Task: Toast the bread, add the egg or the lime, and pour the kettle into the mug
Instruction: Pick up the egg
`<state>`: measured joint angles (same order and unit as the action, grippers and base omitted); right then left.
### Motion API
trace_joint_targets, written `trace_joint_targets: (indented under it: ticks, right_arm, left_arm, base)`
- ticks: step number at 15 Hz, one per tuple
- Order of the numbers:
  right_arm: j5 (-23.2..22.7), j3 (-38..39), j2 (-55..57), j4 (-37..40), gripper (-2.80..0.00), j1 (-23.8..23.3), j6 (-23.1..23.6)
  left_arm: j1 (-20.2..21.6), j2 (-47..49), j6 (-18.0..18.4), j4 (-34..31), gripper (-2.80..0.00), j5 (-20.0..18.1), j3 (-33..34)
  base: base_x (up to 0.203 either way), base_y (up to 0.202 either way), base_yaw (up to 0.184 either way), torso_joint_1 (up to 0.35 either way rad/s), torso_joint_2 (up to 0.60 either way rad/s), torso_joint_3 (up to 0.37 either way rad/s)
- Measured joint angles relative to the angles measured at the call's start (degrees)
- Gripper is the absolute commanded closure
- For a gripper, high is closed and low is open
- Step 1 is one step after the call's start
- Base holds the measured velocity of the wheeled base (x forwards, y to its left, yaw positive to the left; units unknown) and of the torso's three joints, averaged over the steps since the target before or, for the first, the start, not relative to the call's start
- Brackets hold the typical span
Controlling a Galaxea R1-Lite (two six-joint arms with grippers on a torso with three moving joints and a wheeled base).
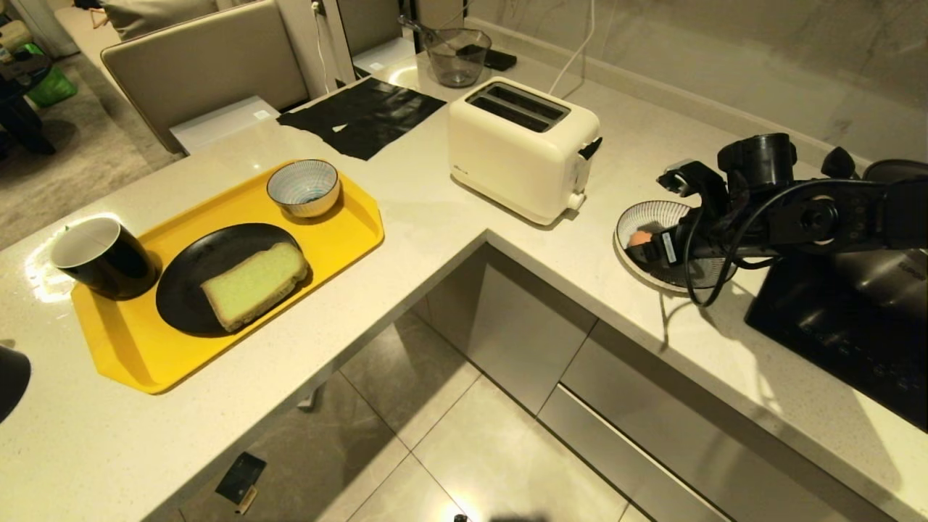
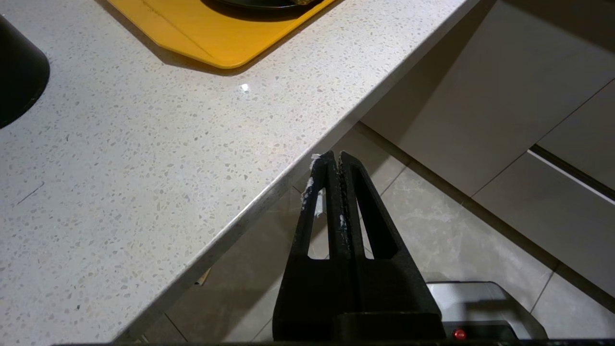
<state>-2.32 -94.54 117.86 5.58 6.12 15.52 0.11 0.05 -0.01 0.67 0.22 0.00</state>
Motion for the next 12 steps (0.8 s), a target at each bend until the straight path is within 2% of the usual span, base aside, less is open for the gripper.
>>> trace_joint_targets:
  ticks: [12]
  right_arm:
    - [0.15,-1.88,1.35,-0.05,-2.80,-0.09,-0.04]
  left_arm:
    - [0.00,0.00,0.01,0.01,0.00,0.02,0.00]
  base:
    - [0.000,0.000,0.000,0.000,0.00,0.000]
